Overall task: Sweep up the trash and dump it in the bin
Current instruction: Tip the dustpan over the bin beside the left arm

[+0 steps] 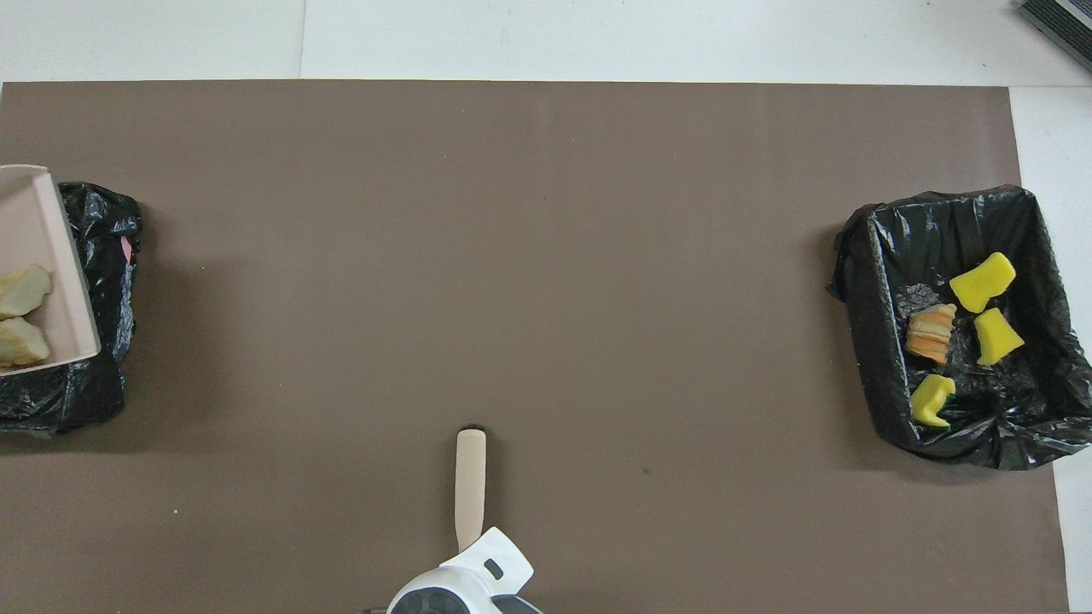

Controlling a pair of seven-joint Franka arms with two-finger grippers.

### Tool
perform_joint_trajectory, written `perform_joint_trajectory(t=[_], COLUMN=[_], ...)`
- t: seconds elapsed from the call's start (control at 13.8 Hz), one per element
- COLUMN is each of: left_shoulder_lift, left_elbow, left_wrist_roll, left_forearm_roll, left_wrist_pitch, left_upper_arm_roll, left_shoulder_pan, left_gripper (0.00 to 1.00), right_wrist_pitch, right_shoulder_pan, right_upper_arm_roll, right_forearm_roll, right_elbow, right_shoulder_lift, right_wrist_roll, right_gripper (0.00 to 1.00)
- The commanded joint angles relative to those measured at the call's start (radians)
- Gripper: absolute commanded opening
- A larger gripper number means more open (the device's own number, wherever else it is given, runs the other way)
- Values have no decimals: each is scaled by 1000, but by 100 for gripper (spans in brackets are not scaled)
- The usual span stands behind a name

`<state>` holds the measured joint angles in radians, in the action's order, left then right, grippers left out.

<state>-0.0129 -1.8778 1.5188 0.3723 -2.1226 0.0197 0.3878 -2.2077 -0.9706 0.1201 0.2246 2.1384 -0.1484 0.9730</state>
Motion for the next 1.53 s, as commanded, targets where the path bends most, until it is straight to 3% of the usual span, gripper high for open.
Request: perform_joint_trajectory(t=[0.0,0.15,0.29,0.44,0.65,0.73,0.8,1.02,1.45], left_shoulder_lift=[-57,-78,-94,-113,-111,-108,-105,-99,-64], left_elbow=[51,46,42,37,14,5,-7,0,92], left_wrist_roll=[20,20,17,-6,-118,-177,-228,-262,-250], left_forearm_roll=[147,351,443,630,775,856,899,999,1007], left_wrist_pitch=[-68,-103,-108,-105,-83,-62,-48,62,239], left_upper_arm_roll=[11,12,12,12,11,12,12,15,22], left_shoulder_pan=[39,25,14,-19,-30,-36,-40,-73,-147], left_gripper=[0,0,0,0,0,0,0,0,0], right_wrist_pitch=[0,-1,0,2,14,20,20,37,178], right_shoulder_pan=[-8,-8,-8,-8,-5,-5,-5,1,62], right_upper_arm_roll=[1,1,0,0,0,0,0,0,-11], right_forearm_roll=[-21,-21,-21,-21,-16,-16,-17,-18,-31], right_elbow=[-12,-9,-9,-8,-9,-12,-14,-22,-104], right_shoulder_lift=[-16,-16,-16,-14,-14,-14,-14,-2,35], right_wrist_roll=[-72,-79,-89,-92,-88,-88,-82,-80,-92], right_gripper=[0,0,5,10,36,45,99,100,100])
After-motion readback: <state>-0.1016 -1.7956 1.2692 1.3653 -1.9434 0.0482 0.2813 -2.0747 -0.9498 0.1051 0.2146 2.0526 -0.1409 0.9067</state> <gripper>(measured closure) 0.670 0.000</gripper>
